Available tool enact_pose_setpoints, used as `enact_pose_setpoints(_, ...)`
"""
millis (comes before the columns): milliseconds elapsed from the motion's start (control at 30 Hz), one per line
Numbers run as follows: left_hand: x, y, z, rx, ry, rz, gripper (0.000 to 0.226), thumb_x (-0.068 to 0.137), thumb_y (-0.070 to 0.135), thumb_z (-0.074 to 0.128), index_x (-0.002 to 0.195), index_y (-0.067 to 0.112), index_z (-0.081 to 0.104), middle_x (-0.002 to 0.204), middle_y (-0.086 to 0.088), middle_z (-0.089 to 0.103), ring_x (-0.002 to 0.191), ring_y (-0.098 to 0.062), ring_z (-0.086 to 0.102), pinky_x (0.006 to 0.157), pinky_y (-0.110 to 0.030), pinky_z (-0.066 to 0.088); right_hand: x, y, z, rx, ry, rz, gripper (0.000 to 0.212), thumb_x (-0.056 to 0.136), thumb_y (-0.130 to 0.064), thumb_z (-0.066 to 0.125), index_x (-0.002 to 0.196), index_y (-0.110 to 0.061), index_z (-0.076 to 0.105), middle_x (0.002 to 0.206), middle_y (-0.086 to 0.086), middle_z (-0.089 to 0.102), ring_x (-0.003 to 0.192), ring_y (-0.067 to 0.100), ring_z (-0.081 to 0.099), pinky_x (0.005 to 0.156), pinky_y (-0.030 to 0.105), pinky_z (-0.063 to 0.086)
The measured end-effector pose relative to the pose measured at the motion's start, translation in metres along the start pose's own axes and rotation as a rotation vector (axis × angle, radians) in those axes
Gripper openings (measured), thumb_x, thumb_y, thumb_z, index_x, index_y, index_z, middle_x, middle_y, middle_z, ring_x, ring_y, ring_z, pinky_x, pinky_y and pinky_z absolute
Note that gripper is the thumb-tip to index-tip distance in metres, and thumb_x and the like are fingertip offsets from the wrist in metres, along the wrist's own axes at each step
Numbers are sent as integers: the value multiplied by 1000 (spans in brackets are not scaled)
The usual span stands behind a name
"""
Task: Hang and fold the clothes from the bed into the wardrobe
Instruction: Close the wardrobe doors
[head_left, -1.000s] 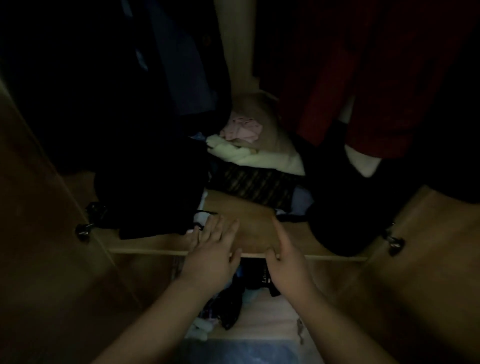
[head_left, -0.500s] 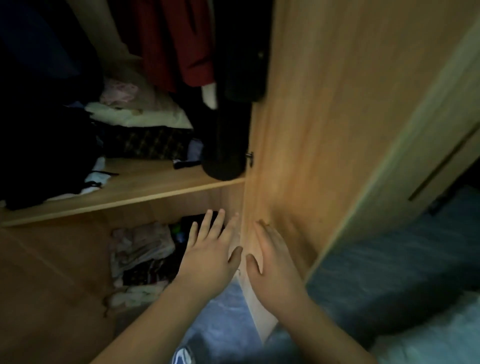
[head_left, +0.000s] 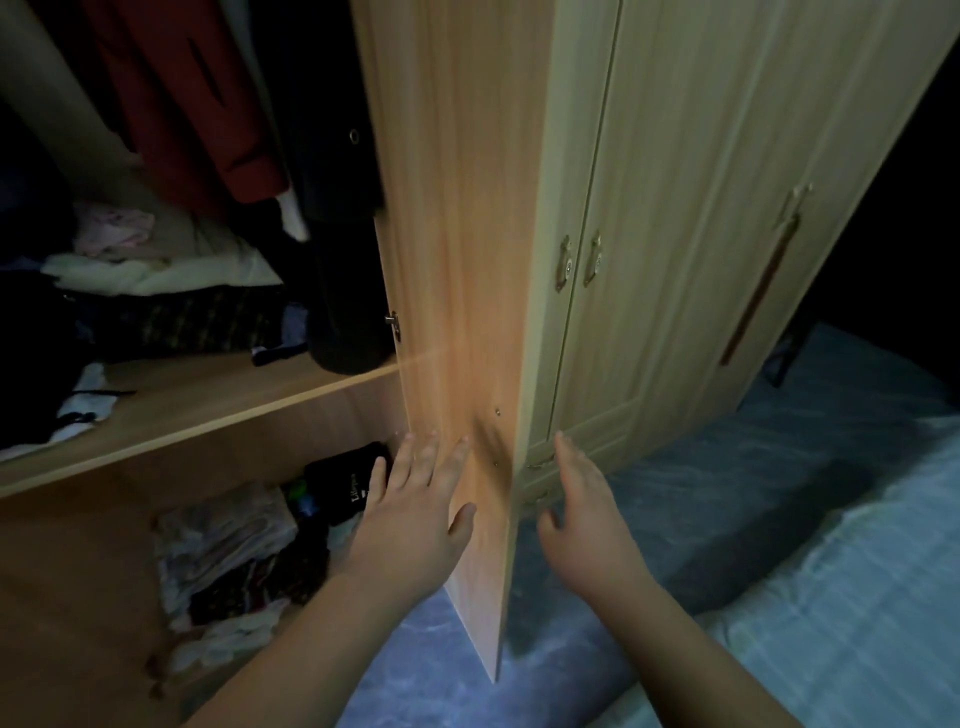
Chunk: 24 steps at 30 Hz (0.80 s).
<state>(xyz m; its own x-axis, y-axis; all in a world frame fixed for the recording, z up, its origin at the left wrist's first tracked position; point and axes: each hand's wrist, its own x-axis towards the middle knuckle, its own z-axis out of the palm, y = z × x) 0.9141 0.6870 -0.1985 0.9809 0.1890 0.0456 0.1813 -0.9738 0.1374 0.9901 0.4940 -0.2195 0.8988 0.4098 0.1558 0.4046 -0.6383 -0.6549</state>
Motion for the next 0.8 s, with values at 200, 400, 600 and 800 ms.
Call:
enact_pose_setpoints(200, -17, -35, 1, -23, 5, -95, 66, 100, 53, 25, 154, 40, -11, 166, 3, -7, 152, -22, -14, 123, -49, -2, 4, -18, 27, 101, -53, -37, 91, 83, -20, 63, 158, -31, 14, 163, -15, 21, 150, 6, 18, 121, 39, 28)
enact_pose_setpoints(400, -40, -88, 16, -64, -60, -209, 67, 101, 52, 28, 154, 41, -10, 166, 2, -7, 152, -23, -12, 123, -50, 0, -15, -65, 65, -104, -139, -299, 89, 85, -27, 54, 155, -37, 1, 162, -20, -14, 148, 0, -17, 119, 22, -2)
enact_pose_setpoints(600, -72, -186, -1, -115, -8, -422, 76, 98, 45, 40, 156, 38, -8, 167, 1, -5, 153, -22, -9, 123, -48, 2, 0, -152, 153, -312, -217, -507, 94, 81, -28, 53, 158, -34, 0, 166, -6, -14, 153, 19, -3, 123, 40, 8)
enact_pose_setpoints(800, -99, -303, -31, -195, 74, -571, 80, 96, 44, 43, 153, 41, -13, 166, 0, -6, 152, -23, -10, 124, -46, 1, 56, -256, 243, -332, -291, -543, 95, 85, -29, 50, 158, -31, -9, 164, 1, -23, 153, 23, -10, 124, 45, 10)
